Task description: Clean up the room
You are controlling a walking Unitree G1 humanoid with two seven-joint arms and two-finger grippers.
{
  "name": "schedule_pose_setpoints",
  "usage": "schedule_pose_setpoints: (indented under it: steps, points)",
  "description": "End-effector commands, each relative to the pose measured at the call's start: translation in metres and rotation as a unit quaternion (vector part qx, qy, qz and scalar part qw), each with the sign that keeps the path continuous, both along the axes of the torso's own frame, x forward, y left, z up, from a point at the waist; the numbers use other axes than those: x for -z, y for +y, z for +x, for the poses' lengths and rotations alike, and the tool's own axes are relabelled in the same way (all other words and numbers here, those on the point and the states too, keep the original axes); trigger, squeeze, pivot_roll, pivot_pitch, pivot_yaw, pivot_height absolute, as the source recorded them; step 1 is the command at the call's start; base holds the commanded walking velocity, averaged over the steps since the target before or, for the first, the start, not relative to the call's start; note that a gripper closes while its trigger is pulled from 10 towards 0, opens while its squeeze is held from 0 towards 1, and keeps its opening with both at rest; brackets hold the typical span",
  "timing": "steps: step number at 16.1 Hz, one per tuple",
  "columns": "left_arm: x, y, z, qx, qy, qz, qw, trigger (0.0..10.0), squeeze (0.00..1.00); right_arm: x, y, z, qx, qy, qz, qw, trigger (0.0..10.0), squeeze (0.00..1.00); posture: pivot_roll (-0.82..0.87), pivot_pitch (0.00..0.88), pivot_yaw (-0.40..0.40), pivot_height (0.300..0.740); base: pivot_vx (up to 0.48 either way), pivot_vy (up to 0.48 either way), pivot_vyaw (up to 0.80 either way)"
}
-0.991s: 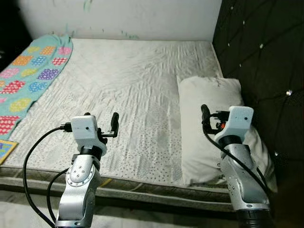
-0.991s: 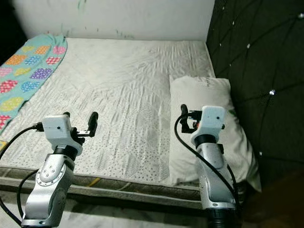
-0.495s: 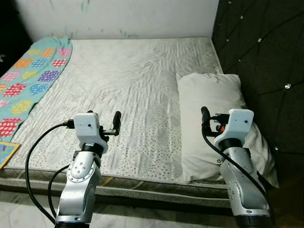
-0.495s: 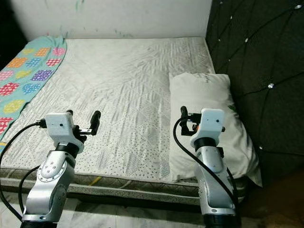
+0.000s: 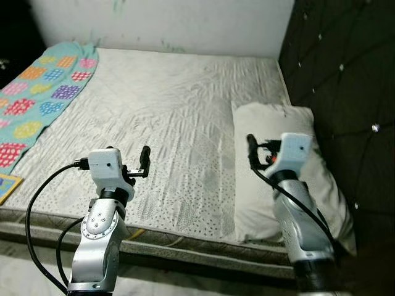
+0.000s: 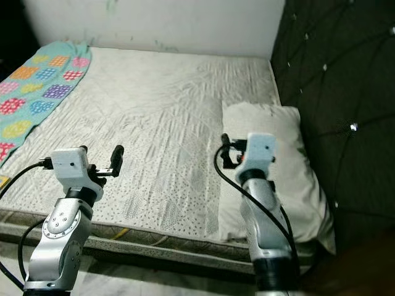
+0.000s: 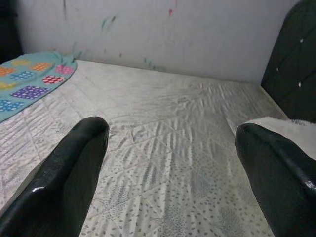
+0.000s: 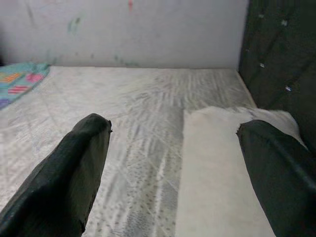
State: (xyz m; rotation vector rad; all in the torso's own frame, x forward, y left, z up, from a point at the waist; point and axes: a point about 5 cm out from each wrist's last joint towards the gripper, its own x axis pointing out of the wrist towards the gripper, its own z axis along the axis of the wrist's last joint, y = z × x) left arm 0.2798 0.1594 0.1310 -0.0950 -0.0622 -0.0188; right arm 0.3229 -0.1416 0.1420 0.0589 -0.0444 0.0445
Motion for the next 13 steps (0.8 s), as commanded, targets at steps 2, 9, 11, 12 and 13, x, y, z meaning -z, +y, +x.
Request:
schedule_pose_setpoints:
  steps: [2,9,11,12,13]
  points:
    - [-0.001,-0.003,-0.001,-0.005,-0.010,0.007,1.000,10.0,0.00,-0.004,0.005,0.011,-0.009,-0.007,0.008,1.000,10.0,0.00,0.02,0.000,-0.024,0.740,0.000,0.000,0.00]
    - [0.013,0.010,-0.003,-0.009,0.003,0.023,1.000,10.0,0.00,0.004,-0.012,0.010,-0.002,-0.010,0.035,0.999,10.0,0.00,0.00,0.000,-0.002,0.740,0.000,0.000,0.00]
    - [0.018,0.011,-0.003,-0.011,0.007,0.027,1.000,10.0,0.00,0.009,-0.015,0.009,-0.004,-0.008,0.032,0.999,10.0,0.00,0.01,0.000,-0.013,0.740,0.000,0.000,0.00]
    - [0.020,0.011,0.000,-0.017,0.007,0.026,0.999,10.0,0.00,0.010,-0.013,0.011,-0.007,-0.007,0.030,1.000,10.0,0.00,0.01,0.000,-0.017,0.740,0.000,0.000,0.00]
    - [0.020,0.010,0.002,-0.021,0.005,0.024,0.999,10.0,0.00,0.010,-0.011,0.013,-0.009,-0.008,0.029,1.000,10.0,0.00,0.01,0.000,-0.018,0.740,0.000,0.000,0.00]
